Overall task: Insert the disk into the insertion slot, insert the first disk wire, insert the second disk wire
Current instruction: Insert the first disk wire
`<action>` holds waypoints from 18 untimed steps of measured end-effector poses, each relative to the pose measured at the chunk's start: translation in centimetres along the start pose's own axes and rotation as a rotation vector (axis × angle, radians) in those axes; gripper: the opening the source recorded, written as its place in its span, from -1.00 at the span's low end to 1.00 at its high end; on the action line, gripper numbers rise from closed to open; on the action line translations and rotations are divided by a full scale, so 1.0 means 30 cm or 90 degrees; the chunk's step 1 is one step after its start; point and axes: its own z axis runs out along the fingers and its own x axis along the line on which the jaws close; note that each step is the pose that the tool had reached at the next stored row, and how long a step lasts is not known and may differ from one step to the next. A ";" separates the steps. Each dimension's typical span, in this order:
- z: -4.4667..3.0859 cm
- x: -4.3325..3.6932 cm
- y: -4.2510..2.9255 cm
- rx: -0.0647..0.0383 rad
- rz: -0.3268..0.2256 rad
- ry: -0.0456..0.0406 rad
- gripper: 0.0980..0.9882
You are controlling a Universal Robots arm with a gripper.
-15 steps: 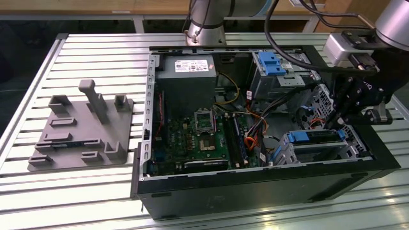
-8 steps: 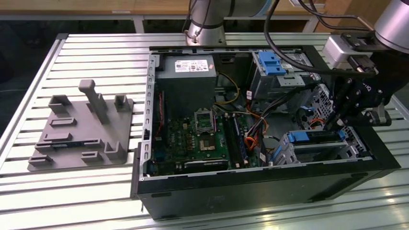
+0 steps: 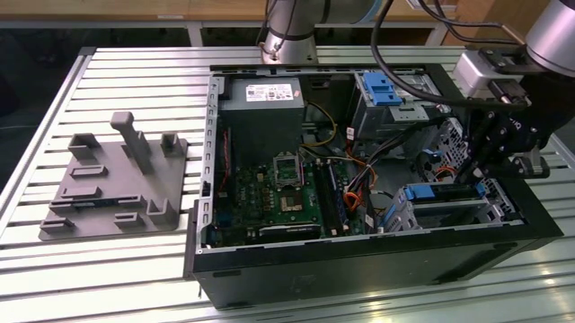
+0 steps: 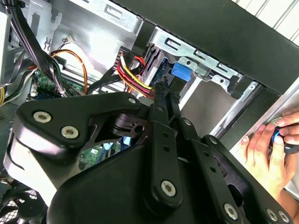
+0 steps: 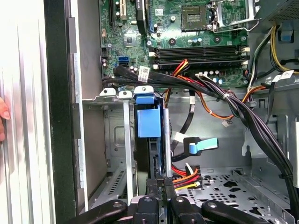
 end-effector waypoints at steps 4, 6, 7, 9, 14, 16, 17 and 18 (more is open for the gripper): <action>0.003 0.000 0.000 0.000 0.000 0.0000 -0.85; 0.005 0.000 0.000 0.000 0.000 0.0000 -0.85; 0.006 0.000 0.000 0.000 0.000 0.0000 -0.85; 0.007 0.000 0.000 0.000 0.000 0.0000 -0.85; 0.012 0.001 0.000 0.000 0.000 0.0000 -0.85; 0.013 0.002 0.000 0.000 0.000 0.0000 -0.85; 0.014 0.002 0.000 0.000 0.000 0.0000 -0.85; 0.015 0.002 0.000 0.000 0.000 0.0000 -0.85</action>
